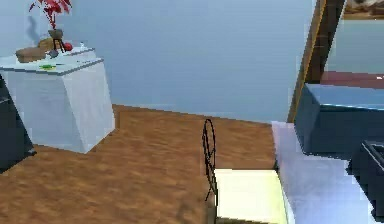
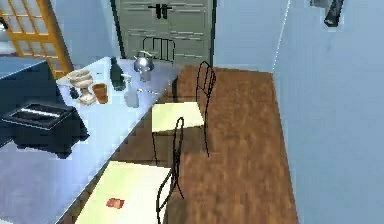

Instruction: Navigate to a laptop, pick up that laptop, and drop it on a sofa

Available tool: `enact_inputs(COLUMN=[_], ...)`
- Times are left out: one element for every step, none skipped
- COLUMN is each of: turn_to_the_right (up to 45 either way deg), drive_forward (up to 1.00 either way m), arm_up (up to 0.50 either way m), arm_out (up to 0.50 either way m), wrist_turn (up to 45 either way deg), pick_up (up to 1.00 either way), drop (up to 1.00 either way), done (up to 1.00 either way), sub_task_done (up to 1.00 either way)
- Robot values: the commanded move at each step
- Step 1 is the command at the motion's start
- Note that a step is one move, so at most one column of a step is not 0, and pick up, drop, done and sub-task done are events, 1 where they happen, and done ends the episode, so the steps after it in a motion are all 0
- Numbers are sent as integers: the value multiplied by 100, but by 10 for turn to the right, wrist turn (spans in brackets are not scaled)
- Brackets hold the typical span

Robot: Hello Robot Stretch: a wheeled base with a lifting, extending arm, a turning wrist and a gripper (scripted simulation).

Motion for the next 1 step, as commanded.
enact_inputs(turn_to_the_right=[-450], drive_forward=[0], arm_up=[0], arm_out=[0], wrist_turn=[0], pick_up=[0], drop=[0], done=[0], sub_task_done=[0])
